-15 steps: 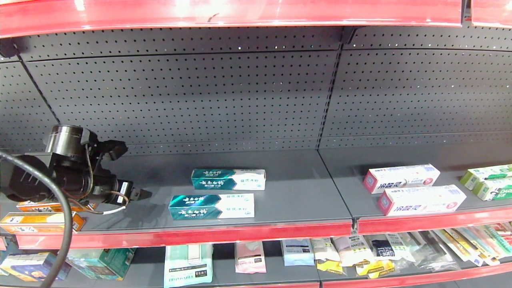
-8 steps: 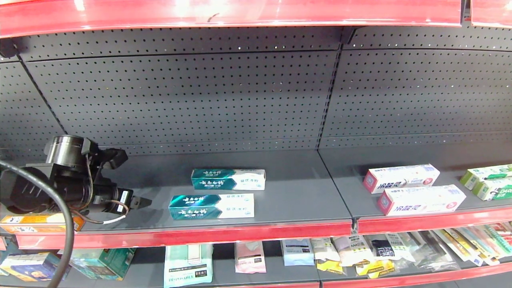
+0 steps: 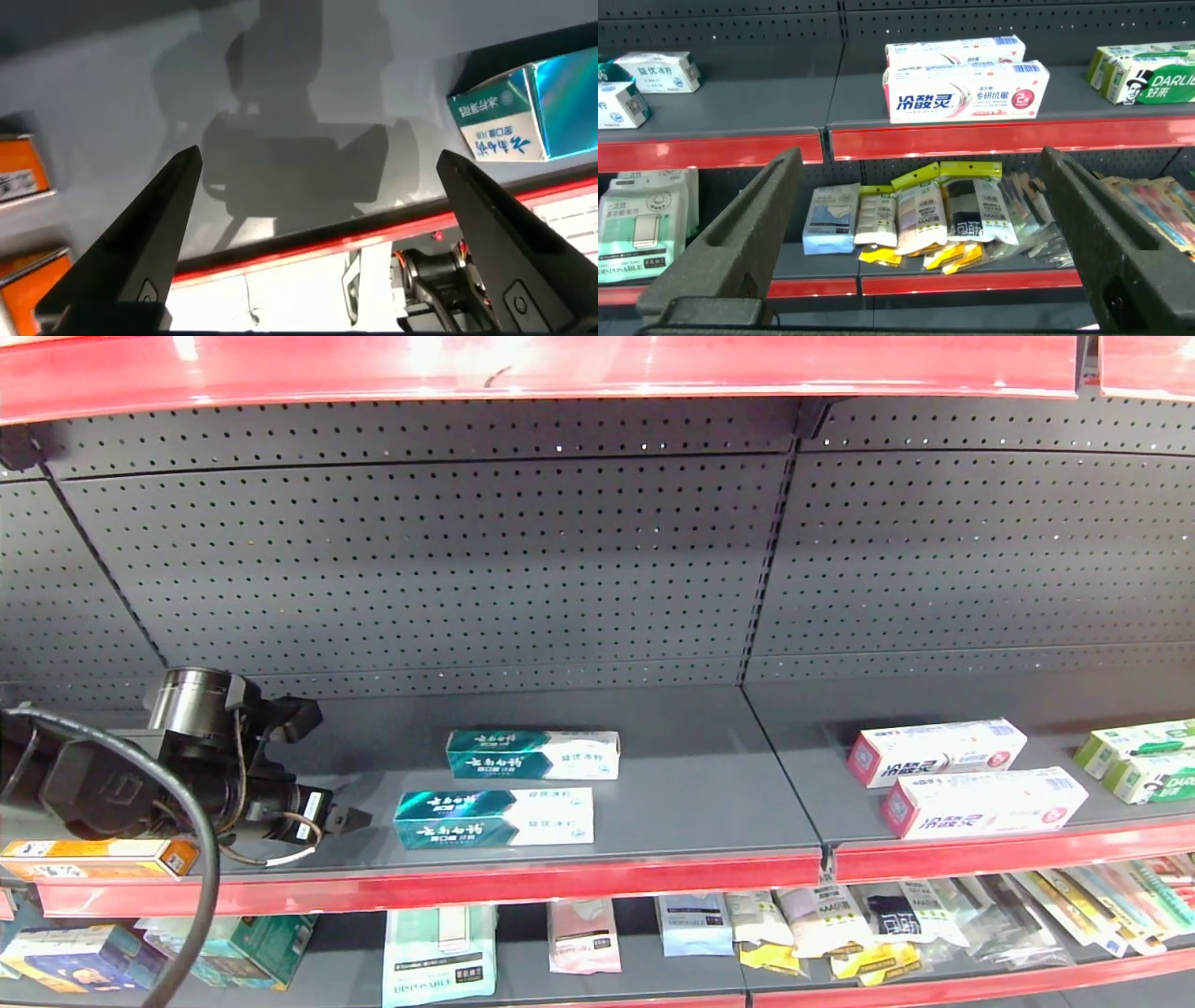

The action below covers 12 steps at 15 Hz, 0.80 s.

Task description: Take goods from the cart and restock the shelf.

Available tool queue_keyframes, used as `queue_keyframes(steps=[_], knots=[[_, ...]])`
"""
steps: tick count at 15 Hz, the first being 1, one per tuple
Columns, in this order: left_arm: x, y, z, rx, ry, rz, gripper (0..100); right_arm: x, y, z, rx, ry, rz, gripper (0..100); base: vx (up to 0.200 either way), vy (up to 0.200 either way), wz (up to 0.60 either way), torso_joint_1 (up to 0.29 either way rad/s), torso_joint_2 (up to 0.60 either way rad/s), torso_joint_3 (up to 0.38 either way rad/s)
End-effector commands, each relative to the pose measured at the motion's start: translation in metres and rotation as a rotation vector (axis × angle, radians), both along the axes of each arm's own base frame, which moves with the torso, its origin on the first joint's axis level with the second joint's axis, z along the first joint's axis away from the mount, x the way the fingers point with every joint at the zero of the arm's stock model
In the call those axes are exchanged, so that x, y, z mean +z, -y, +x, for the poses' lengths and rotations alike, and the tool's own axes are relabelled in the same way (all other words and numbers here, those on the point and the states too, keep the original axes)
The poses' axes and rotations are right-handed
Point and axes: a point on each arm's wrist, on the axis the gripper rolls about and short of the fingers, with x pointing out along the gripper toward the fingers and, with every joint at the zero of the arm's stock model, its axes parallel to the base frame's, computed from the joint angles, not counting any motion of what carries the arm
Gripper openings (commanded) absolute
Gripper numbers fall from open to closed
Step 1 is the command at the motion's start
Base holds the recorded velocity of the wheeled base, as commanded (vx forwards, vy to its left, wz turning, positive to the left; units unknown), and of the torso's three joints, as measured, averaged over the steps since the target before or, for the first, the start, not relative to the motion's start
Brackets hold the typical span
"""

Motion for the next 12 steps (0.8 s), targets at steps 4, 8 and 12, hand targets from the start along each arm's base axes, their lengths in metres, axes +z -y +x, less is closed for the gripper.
queue_keyframes(steps=[4,8,12], knots=[[-0.010,0.011,0.010,-0.035,0.010,0.000,100,0.000,0.000,0.000,0.000,0.000,0.000,100,0.000,0.000,0.00,0.000,0.00,0.000],[-0.011,0.011,0.011,-0.037,0.010,0.000,100,0.000,0.000,0.000,0.000,0.000,0.000,100,0.000,0.000,0.00,0.000,0.00,0.000],[-0.010,0.016,0.015,-0.050,0.026,-0.001,100,0.000,0.000,0.000,0.000,0.000,0.000,100,0.000,0.000,0.00,0.000,0.00,0.000]])
